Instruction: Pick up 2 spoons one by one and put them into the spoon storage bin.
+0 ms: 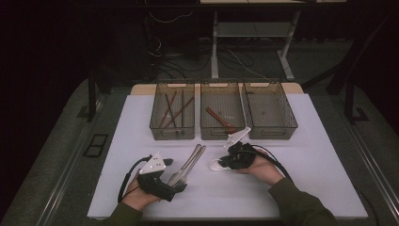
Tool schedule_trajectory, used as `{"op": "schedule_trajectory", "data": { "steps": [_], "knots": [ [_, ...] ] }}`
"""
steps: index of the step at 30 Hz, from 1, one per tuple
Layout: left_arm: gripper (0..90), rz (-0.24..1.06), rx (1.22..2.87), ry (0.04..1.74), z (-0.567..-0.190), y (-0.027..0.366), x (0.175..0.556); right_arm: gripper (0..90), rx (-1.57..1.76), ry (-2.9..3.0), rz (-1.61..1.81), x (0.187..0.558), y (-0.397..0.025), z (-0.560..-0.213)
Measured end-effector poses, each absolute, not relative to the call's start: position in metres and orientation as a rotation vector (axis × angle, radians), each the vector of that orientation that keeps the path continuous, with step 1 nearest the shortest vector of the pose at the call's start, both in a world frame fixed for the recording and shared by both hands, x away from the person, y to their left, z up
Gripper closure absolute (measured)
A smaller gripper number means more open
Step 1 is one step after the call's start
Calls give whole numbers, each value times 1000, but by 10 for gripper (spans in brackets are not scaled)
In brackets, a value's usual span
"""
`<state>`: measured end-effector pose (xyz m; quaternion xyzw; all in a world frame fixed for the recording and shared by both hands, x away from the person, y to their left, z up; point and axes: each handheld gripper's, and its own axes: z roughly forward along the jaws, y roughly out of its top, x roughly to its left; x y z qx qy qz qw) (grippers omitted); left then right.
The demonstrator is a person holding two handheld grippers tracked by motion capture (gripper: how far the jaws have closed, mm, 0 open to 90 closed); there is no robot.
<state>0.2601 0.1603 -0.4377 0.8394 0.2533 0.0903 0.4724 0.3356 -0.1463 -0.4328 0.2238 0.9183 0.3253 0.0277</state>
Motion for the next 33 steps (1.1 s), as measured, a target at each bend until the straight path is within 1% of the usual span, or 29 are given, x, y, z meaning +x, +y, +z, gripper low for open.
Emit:
{"op": "schedule_trajectory", "data": {
  "steps": [13,33],
  "knots": [
    [0,220,2048,610,-437,159,259,834,709,2809,1035,332,-151,-425],
    [0,215,2050,608,-437,159,259,839,792,2717,1118,337,-173,-406]
  ]
}}
